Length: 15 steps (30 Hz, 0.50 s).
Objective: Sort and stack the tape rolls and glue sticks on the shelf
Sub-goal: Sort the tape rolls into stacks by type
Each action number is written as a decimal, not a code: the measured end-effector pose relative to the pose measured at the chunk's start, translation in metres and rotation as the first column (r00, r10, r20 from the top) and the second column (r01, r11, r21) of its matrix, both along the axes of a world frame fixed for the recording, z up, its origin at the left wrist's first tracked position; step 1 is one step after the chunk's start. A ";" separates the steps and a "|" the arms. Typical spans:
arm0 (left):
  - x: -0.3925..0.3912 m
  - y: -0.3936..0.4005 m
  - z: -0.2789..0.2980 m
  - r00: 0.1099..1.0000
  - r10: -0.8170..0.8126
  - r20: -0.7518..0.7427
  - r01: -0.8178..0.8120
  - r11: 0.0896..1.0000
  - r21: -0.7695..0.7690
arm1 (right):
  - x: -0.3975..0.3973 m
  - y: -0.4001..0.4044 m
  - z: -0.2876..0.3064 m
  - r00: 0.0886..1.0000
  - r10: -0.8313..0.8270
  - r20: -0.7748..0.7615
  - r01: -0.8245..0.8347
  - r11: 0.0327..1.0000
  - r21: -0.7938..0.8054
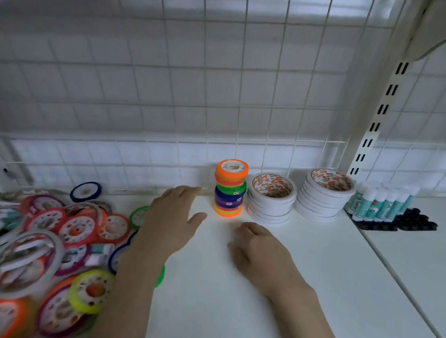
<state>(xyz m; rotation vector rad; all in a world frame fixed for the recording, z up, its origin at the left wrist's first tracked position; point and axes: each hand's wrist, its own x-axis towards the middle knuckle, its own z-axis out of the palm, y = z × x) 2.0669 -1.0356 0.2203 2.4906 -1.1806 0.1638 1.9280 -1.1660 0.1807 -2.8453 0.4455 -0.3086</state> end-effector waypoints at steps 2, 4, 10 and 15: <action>0.005 0.020 -0.002 0.997 0.065 -0.033 -0.063 0.997 0.051 | 0.010 0.007 0.002 0.999 0.044 0.005 -0.044 0.999 -0.003; 0.011 0.041 -0.002 0.990 0.120 -0.077 -0.115 0.991 0.067 | 0.021 0.018 0.006 0.996 0.089 0.005 -0.089 0.996 0.001; 0.026 0.099 -0.001 0.974 0.222 -0.053 -0.222 0.975 -0.004 | 0.050 0.070 0.013 0.964 0.266 0.019 -0.266 0.963 0.031; 0.028 0.137 0.002 0.963 0.268 -0.017 -0.269 0.960 -0.078 | 0.064 0.101 0.018 0.927 0.371 0.063 -0.373 0.927 0.029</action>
